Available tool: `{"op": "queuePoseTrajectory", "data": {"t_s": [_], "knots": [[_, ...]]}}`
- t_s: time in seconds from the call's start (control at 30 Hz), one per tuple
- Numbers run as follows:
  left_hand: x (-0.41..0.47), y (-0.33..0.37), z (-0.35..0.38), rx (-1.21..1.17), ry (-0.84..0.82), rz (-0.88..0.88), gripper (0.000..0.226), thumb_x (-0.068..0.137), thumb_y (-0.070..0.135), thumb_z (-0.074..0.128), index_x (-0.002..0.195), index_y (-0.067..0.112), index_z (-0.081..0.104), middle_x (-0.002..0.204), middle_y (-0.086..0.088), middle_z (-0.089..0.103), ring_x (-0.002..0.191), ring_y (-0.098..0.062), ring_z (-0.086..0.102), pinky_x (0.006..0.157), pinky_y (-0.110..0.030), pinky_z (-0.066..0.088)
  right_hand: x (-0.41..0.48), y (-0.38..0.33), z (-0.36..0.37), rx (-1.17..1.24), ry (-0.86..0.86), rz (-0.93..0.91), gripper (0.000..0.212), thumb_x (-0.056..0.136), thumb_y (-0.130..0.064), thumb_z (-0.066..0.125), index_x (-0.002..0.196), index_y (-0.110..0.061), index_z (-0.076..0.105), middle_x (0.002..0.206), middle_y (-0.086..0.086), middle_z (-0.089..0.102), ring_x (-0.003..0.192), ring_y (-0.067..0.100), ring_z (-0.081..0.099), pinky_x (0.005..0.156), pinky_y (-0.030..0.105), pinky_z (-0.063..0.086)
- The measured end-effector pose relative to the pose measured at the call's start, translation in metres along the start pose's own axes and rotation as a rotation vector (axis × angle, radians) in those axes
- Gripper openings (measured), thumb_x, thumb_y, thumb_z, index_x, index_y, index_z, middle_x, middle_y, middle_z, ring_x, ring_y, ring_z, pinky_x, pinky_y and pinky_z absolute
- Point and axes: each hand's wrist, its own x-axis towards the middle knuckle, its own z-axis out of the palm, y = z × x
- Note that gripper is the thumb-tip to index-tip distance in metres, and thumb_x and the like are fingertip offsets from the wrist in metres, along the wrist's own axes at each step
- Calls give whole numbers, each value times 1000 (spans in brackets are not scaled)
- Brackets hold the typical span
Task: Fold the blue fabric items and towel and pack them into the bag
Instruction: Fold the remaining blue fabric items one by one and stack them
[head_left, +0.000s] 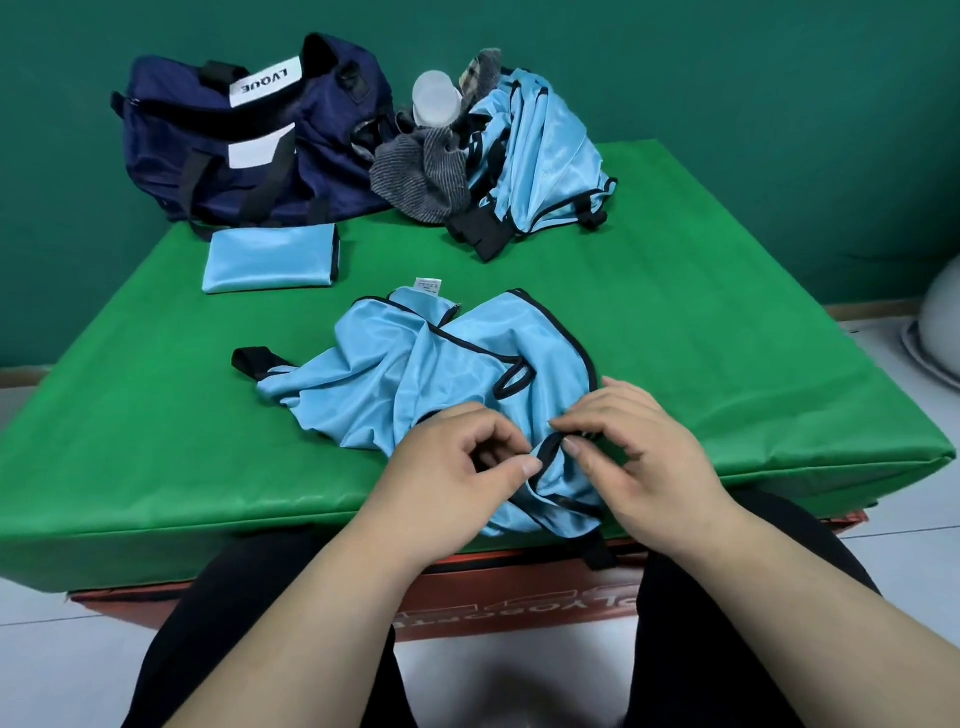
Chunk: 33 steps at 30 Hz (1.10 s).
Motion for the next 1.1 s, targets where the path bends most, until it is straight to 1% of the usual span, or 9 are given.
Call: {"op": "queuePoseTrajectory", "data": {"t_s": [0.13, 0.23, 0.3, 0.43, 0.57, 0.67, 0.8, 0.97, 1.1], "knots": [[0, -1, 2, 17, 13, 45, 14, 76, 23, 83, 74, 29, 70, 82, 14, 62, 77, -8, 62, 70, -17, 47, -1, 1, 1, 19, 23, 3, 15, 91, -22, 66, 99, -14, 75, 93, -6, 70, 95, 15, 65, 106, 39, 41], [-1, 0, 5, 54, 13, 63, 12, 72, 35, 78, 76, 30, 68, 83, 14, 61, 79, -9, 62, 71, -27, 50, -1, 0, 1, 27, 43, -11, 16, 90, -24, 66, 96, -13, 75, 92, -5, 71, 93, 14, 66, 105, 37, 42], [-1, 0, 7, 85, 14, 65, 14, 73, 37, 79, 75, 30, 67, 83, 16, 60, 81, -7, 61, 73, -30, 51, -1, -1, 1, 32, 50, -14, 16, 90, -25, 67, 95, -13, 75, 91, -5, 71, 92, 15, 66, 105, 37, 42], [-1, -1, 9, 146, 12, 77, 19, 73, 45, 79, 76, 32, 66, 85, 17, 60, 86, -5, 59, 75, -31, 49, -1, -1, 1, 33, 59, -14, 16, 88, -26, 68, 94, -13, 76, 89, -5, 72, 91, 15, 67, 103, 38, 43], [-1, -1, 11, 202, 36, 101, 25, 71, 56, 68, 77, 33, 65, 82, 19, 60, 84, -2, 57, 78, -30, 48, -1, -2, 0, 26, 76, -32, 15, 87, -24, 71, 93, -11, 77, 88, -3, 72, 88, 16, 67, 102, 35, 44], [-1, -1, 13, 270, 51, 130, 17, 75, 49, 66, 75, 33, 63, 74, 18, 58, 81, -3, 54, 81, -33, 47, -1, -3, 1, 28, 72, -51, 10, 84, -18, 76, 92, -11, 77, 86, -2, 72, 87, 17, 67, 99, 35, 45], [-1, 0, 14, 327, 71, 132, 9, 75, 40, 64, 72, 32, 61, 68, 18, 53, 75, -4, 51, 82, -32, 46, -2, -2, 1, 38, 59, -61, 10, 84, -17, 76, 92, -12, 77, 86, -3, 72, 86, 16, 68, 99, 36, 46], [0, 1, 15, 350, 63, 113, 15, 75, 44, 57, 69, 30, 55, 67, 17, 52, 75, -4, 50, 82, -29, 42, -2, -1, 3, 55, 41, -44, 12, 86, -21, 74, 94, -12, 77, 86, -2, 72, 86, 18, 67, 98, 40, 47], [0, -3, 14, 350, 59, 126, 22, 79, 49, 60, 69, 31, 53, 67, 15, 53, 76, -5, 50, 81, -29, 42, -2, 1, 2, 47, 28, -14, 18, 88, -27, 70, 96, -13, 76, 85, -3, 70, 86, 20, 66, 91, 44, 48]]}}
